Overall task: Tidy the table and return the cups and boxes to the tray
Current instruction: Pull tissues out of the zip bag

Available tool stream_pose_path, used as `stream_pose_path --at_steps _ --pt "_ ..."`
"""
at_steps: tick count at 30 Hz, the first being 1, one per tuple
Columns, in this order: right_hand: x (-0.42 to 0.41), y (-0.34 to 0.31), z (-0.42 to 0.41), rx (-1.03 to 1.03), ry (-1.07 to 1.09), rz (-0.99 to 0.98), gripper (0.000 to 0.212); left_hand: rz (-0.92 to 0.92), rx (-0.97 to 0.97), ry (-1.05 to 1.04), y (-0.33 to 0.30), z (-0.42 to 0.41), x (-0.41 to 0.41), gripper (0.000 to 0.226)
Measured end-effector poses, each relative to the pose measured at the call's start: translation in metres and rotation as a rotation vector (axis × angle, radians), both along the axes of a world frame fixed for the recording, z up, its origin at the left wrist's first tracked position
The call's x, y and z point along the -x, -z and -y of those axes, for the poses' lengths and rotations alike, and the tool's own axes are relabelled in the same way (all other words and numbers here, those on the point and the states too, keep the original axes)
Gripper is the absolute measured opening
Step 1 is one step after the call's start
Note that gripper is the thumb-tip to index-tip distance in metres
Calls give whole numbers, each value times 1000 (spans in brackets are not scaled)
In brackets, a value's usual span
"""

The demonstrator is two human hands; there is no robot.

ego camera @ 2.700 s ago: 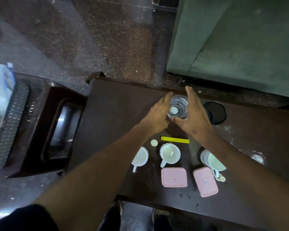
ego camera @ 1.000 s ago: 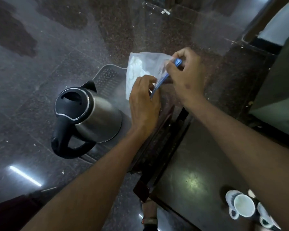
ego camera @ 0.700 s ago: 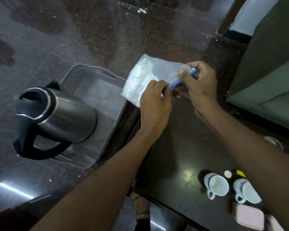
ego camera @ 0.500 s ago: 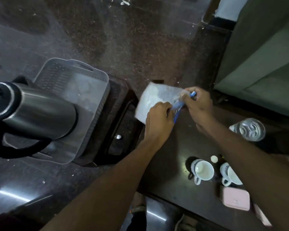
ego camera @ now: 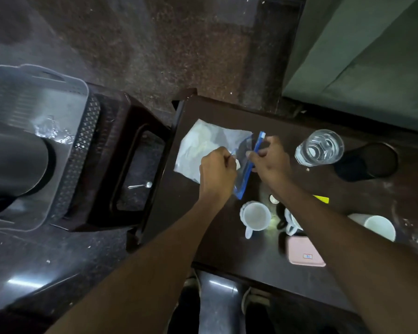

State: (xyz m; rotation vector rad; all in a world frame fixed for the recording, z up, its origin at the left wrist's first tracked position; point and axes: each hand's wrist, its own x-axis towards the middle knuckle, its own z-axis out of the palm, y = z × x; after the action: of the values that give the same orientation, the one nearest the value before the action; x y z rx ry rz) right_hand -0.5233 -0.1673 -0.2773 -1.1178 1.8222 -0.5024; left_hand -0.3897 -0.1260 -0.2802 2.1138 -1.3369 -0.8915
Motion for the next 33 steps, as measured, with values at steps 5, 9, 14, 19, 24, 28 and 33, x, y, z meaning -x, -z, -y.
stream_pose_path --at_steps 5,9,14,19,24,28,33 --pt "-1 -1 -6 246 -131 -362 47 -22 0 -66 2 6 13 20" --pt "-9 -1 -9 262 -297 -327 19 -10 15 -49 4 9 17 19" --pt "-9 8 -6 164 -348 -202 10 -8 31 76 4 13 17 19" --pt "-8 11 -4 147 -365 -204 8 -26 161 -2 -4 19 -10 8" --pt "-9 13 2 146 -338 -219 10 172 3 -145 -6 25 -62 45" --pt "-16 19 5 75 -292 -242 10 119 -157 -89 3 22 -80 41" --pt "-29 19 8 11 -305 -232 6 61 -163 -166 14 23 -88 30"
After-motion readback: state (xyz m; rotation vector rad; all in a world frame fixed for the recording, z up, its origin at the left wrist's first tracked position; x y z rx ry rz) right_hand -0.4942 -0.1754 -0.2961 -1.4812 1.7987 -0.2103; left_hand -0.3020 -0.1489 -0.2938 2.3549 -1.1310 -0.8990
